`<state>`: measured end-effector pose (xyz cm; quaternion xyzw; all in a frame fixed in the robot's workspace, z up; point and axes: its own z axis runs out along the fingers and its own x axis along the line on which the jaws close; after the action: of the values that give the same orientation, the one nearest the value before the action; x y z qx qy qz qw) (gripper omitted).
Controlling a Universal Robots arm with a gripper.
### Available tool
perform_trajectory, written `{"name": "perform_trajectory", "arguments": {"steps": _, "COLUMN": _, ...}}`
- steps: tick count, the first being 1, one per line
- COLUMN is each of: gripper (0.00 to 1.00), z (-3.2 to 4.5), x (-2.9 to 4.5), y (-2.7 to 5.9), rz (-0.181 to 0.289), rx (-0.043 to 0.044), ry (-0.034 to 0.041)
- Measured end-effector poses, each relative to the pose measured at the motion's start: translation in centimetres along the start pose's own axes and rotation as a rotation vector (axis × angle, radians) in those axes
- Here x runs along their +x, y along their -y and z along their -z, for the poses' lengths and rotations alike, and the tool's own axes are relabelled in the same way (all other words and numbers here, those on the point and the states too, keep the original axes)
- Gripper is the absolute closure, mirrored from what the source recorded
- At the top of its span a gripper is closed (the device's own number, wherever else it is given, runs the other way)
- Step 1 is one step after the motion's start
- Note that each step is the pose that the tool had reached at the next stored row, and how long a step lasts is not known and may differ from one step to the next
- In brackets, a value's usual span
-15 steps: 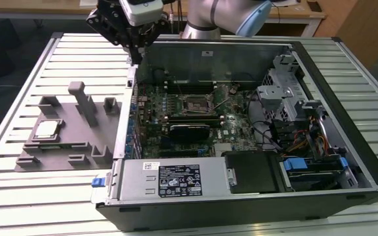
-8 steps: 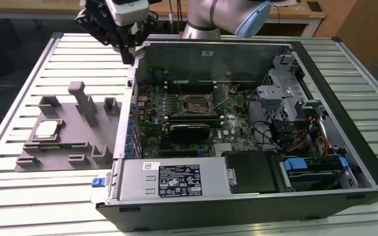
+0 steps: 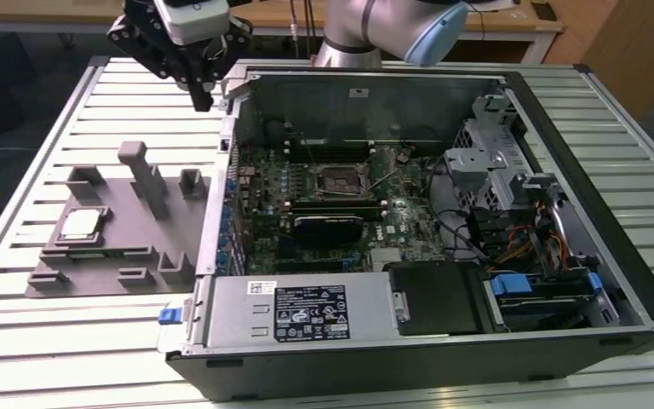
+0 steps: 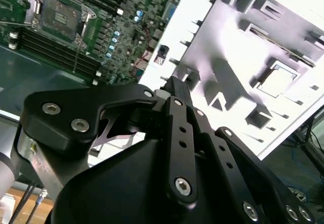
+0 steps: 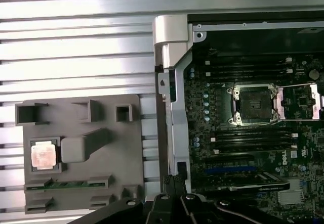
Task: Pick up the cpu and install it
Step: 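Reach for the cpu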
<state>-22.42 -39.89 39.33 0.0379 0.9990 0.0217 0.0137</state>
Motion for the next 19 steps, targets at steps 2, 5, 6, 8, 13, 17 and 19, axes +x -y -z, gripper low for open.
{"name": "perform_trajectory", "arguments": {"steps": 2, "gripper": 0.89, "z": 0.02, "x": 0.49, "y": 0.04, "rz": 0.000, "rx": 0.0000, "ry": 0.0001}}
{"name": "perform_trajectory", "arguments": {"steps": 5, "gripper": 0.89, "z": 0.05, "x": 1.45, "y": 0.11, "rz": 0.000, "rx": 0.0000, "ry": 0.0002}}
{"name": "perform_trajectory", "arguments": {"steps": 6, "gripper": 0.89, "z": 0.05, "x": 1.69, "y": 0.13, "rz": 0.000, "rx": 0.0000, "ry": 0.0003}}
{"name": "perform_trajectory", "arguments": {"steps": 8, "gripper": 0.89, "z": 0.06, "x": 2.19, "y": 0.16, "rz": 0.000, "rx": 0.0000, "ry": 0.0004}}
{"name": "perform_trajectory", "arguments": {"steps": 13, "gripper": 0.89, "z": 0.11, "x": 3.49, "y": 0.26, "rz": 0.000, "rx": 0.0001, "ry": 0.0007}}
{"name": "perform_trajectory", "arguments": {"steps": 17, "gripper": 0.89, "z": 0.13, "x": 4.38, "y": 0.33, "rz": 0.000, "rx": 0.0000, "ry": 0.0008}}
{"name": "perform_trajectory", "arguments": {"steps": 19, "gripper": 0.89, "z": 0.13, "x": 4.77, "y": 0.36, "rz": 0.000, "rx": 0.0000, "ry": 0.0009}}
